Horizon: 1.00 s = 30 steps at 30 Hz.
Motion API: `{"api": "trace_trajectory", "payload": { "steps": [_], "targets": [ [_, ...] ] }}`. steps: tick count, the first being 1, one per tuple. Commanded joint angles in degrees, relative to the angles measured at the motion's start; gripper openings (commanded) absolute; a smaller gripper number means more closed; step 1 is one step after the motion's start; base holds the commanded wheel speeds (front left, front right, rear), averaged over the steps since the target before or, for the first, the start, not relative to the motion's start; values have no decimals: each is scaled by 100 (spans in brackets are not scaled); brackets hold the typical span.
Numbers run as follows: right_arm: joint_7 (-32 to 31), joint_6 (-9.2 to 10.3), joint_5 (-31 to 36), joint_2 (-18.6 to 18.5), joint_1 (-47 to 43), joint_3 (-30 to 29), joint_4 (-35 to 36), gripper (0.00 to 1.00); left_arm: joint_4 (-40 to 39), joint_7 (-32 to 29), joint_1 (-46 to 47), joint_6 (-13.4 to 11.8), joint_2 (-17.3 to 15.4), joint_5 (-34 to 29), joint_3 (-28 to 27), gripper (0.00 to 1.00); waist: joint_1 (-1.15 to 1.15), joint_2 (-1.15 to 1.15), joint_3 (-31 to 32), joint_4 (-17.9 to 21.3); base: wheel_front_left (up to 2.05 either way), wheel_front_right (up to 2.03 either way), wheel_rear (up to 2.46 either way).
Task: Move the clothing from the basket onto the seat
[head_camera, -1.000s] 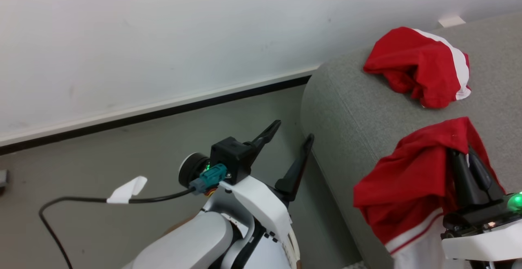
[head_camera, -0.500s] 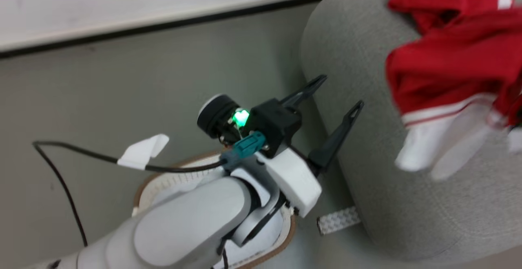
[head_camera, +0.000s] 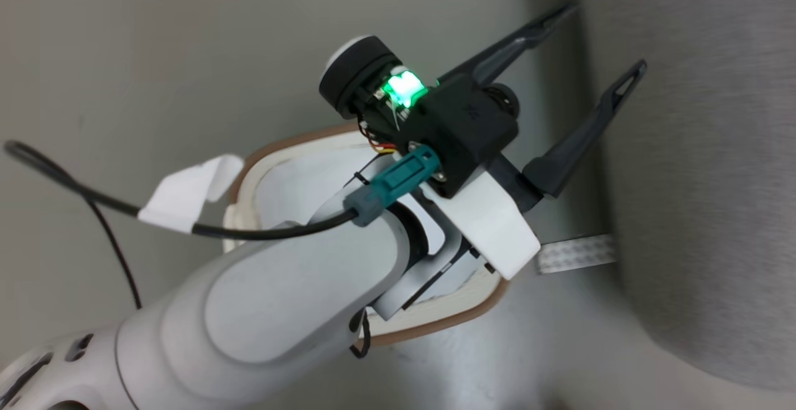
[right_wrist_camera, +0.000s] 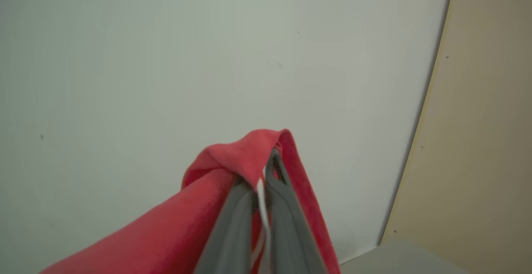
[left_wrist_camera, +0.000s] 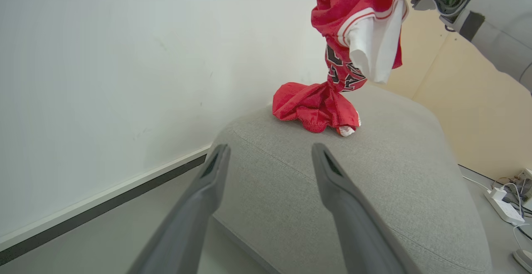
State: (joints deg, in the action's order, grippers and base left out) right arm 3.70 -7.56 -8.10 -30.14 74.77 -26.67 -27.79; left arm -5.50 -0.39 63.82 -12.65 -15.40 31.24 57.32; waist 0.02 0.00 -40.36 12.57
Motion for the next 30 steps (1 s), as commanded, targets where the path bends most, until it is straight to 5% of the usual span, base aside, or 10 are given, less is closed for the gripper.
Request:
{"api": "trace_trajectory", "payload": {
  "steps": [1,7,14,16,17,23,30],
  "targets": [
    [59,14,288,-162,196,-146,-174,0,10,81,68,-6,30,-42,-28,100,-2,0,-507,-524,0,0,0],
    [329,15,1685,-297,311,-1355,-996,0,106,300,-76,-11,62,19,-37,100,-2,0,-699,-862,0,0,0],
    [391,14,2932,490,-119,-2839,-1130,7,173,352,-292,-103,-98,70,-62,100,-2,0,-631,-900,0,0,0],
    [429,15,3153,845,-145,-3050,-978,47,167,335,-383,-152,-197,91,-78,100,-2,0,-557,-817,0,0,0],
    [424,15,3242,1032,-144,-3113,-927,100,162,324,-432,-177,-256,105,-86,100,-2,0,-507,-764,0,0,0],
    [652,15,3420,1914,-525,-2798,-590,100,214,439,-850,-356,-499,248,-191,100,-2,0,51,-473,0,0,0],
    [1125,15,2347,2163,-2200,-1412,-96,100,487,1064,-1836,-673,-830,577,-490,100,-2,0,1371,-345,0,0,0]
  ]
}}
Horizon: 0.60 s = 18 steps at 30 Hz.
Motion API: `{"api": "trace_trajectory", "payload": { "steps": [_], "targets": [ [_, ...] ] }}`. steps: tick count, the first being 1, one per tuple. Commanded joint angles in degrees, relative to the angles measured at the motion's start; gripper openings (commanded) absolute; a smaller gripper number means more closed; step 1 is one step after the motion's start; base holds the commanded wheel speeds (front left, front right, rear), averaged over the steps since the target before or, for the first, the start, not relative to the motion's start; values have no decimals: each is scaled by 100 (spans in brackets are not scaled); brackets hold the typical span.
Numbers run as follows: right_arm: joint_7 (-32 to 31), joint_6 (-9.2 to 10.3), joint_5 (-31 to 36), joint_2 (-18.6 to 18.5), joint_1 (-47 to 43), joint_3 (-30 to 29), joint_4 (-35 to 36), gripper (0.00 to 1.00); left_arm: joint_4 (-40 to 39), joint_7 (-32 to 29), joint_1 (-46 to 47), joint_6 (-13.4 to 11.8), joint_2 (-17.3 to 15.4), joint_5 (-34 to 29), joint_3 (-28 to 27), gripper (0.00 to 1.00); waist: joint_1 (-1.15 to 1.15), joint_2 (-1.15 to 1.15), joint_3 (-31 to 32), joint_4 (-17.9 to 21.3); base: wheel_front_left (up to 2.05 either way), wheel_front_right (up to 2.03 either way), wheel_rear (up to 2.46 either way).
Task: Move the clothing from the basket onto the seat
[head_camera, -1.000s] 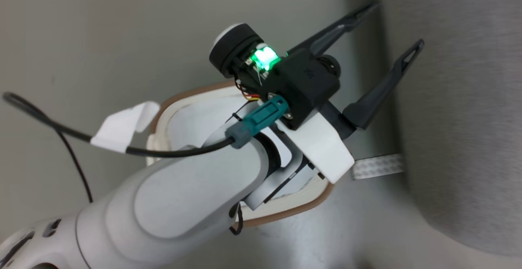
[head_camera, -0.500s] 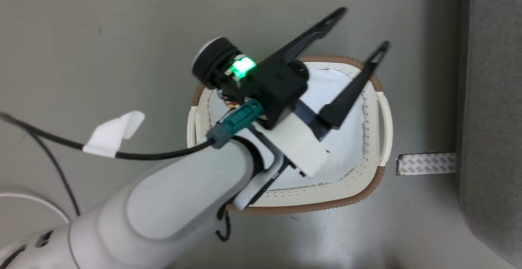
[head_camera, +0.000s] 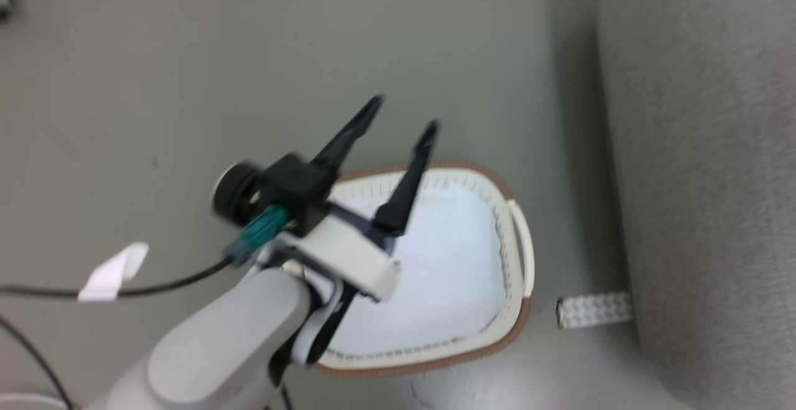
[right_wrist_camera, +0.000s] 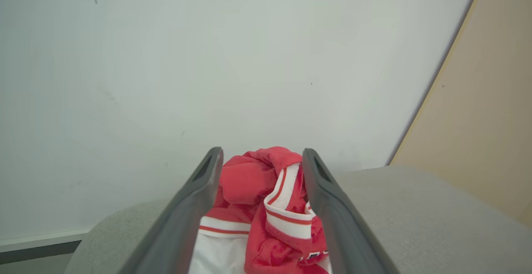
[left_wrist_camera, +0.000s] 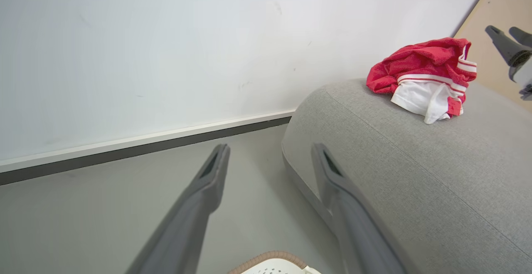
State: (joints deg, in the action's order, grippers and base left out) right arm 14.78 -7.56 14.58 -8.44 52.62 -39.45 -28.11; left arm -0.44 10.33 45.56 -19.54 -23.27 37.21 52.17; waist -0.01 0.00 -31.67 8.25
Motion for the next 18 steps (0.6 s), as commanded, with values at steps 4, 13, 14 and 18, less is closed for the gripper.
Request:
{"api": "trace_trajectory", "payload": {
  "steps": [4,13,14,18],
  "targets": [
    [41,15,-719,9,-1151,675,674,100,193,287,-593,-162,-162,172,-211,100,1,0,1190,1,0,0,0],
    [42,15,-1631,148,-3579,1832,1949,100,364,480,-2064,-395,-150,180,-1105,100,1,0,2337,-464,0,0,0],
    [42,15,-1685,191,-3788,1894,2036,100,364,479,-2254,-386,-146,85,-1264,100,1,0,2434,-517,0,0,0],
    [42,15,-1845,362,-4454,2210,2209,100,439,481,-2973,-278,-27,-239,-1861,100,1,0,2783,-692,0,0,0]
  ]
}}
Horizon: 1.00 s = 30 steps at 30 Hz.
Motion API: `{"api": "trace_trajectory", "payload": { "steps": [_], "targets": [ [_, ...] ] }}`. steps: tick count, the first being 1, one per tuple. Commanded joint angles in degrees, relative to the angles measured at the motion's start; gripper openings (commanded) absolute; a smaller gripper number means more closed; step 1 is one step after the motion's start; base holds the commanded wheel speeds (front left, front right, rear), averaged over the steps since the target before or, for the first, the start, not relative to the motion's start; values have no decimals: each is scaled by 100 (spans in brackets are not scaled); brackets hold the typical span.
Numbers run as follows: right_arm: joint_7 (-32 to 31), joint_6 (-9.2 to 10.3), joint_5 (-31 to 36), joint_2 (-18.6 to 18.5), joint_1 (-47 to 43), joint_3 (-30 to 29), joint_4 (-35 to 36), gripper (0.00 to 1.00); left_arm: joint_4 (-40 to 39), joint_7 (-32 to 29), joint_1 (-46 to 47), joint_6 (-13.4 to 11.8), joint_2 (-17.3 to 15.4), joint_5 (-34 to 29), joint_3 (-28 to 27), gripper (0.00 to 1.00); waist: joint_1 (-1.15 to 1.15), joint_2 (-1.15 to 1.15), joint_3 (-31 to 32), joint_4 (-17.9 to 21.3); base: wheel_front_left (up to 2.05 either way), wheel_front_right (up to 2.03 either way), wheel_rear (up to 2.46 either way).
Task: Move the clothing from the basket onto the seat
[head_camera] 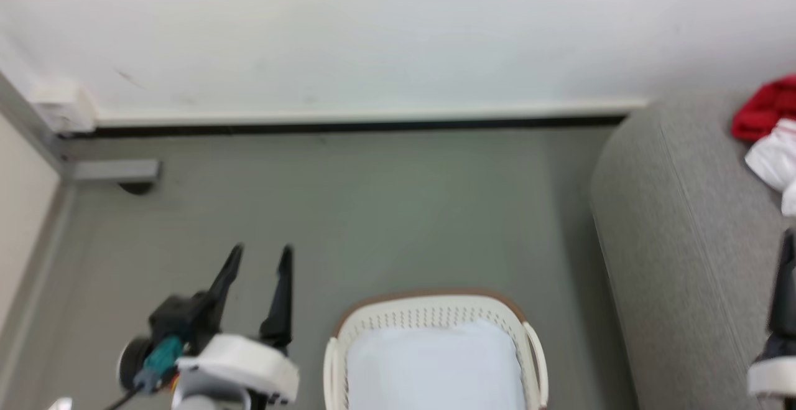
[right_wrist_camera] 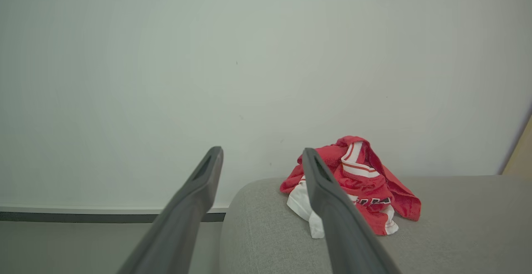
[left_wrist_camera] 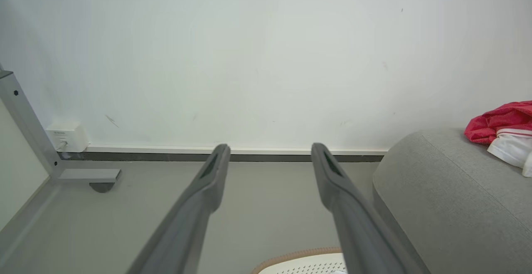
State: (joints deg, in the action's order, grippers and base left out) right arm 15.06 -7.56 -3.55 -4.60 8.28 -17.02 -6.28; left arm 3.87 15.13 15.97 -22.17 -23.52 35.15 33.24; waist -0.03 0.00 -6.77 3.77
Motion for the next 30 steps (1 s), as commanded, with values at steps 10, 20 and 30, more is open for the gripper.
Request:
{"api": "trace_trajectory", "payload": {
  "steps": [10,20,30],
  "targets": [
    [8,15,-226,163,-1094,454,-236,100,515,1,-1131,818,595,-790,-1026,100,3,0,798,-575,0,0,0],
    [8,15,-554,166,-1347,741,-645,100,902,2,-1427,1521,1135,-1466,-1697,100,3,0,1015,-593,0,0,0],
    [9,0,-619,175,-1323,947,-723,0,1084,0,-1452,1966,1449,-1756,-2119,0,3,0,1059,-554,0,0,0]
  ]
}}
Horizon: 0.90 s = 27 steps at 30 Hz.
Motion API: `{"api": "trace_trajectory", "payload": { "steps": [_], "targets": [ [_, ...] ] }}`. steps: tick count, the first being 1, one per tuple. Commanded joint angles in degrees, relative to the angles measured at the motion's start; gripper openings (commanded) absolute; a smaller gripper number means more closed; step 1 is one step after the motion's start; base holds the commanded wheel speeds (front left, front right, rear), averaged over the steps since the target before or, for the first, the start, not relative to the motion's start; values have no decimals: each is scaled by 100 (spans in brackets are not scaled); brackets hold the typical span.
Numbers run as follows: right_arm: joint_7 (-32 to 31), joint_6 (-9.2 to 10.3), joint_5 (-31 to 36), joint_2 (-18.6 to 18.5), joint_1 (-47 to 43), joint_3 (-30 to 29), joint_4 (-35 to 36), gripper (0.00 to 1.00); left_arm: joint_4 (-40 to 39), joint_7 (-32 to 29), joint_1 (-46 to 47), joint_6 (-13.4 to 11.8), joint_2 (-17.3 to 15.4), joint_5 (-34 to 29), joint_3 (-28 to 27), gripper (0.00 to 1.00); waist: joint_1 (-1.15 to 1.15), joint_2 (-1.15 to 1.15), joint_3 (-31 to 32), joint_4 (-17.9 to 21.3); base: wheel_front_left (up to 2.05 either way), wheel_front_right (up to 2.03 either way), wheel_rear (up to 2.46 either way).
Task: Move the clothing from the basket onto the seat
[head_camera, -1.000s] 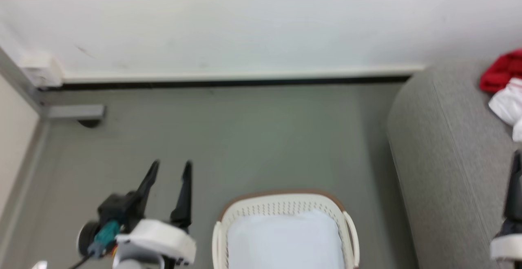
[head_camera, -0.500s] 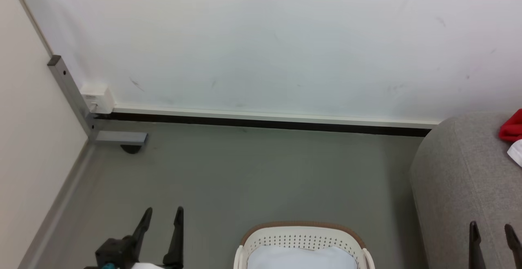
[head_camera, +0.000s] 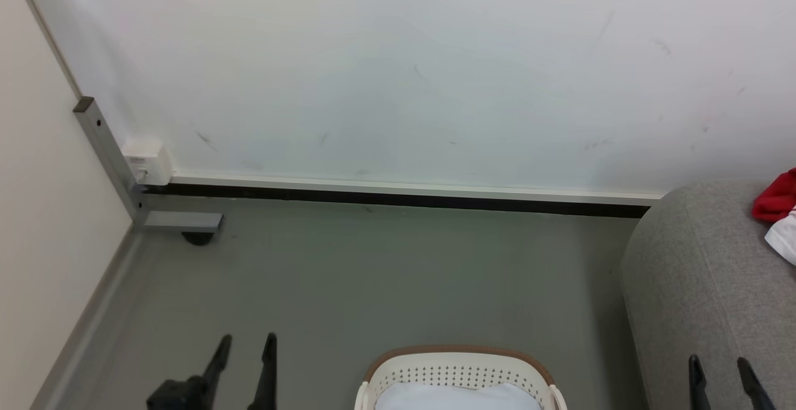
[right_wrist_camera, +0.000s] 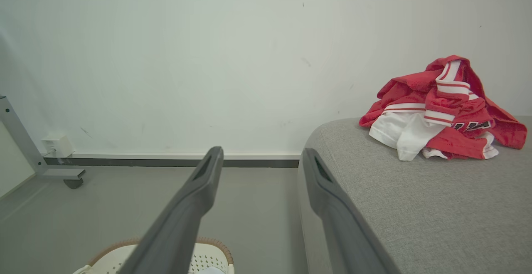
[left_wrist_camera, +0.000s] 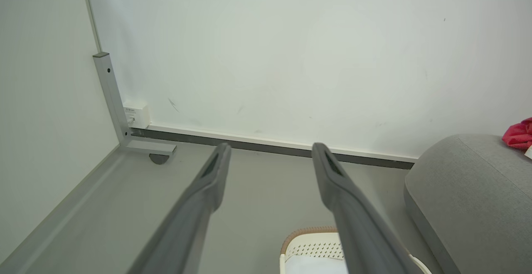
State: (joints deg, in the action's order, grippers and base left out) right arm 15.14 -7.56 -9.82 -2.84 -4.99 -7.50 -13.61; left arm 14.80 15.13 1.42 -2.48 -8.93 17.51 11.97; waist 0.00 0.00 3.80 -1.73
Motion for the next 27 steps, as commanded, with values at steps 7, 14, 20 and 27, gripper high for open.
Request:
{"api": "trace_trajectory", "payload": {
  "steps": [7,14,20,27],
  "targets": [
    [-128,0,-315,76,78,-39,-244,0,188,-104,-73,40,94,322,-63,0,0,0,-9,5,0,0,0],
    [-298,1,-993,68,163,-21,-214,0,162,-280,-22,120,136,928,-217,0,0,0,-28,13,0,0,0],
    [-442,2,-1621,60,238,7,-175,0,132,-438,22,197,176,1493,-355,0,0,0,-47,21,0,0,0],
    [-609,2,-2293,51,326,23,-149,0,106,-609,72,278,217,2097,-504,0,0,0,-69,31,0,0,0]
  ]
}}
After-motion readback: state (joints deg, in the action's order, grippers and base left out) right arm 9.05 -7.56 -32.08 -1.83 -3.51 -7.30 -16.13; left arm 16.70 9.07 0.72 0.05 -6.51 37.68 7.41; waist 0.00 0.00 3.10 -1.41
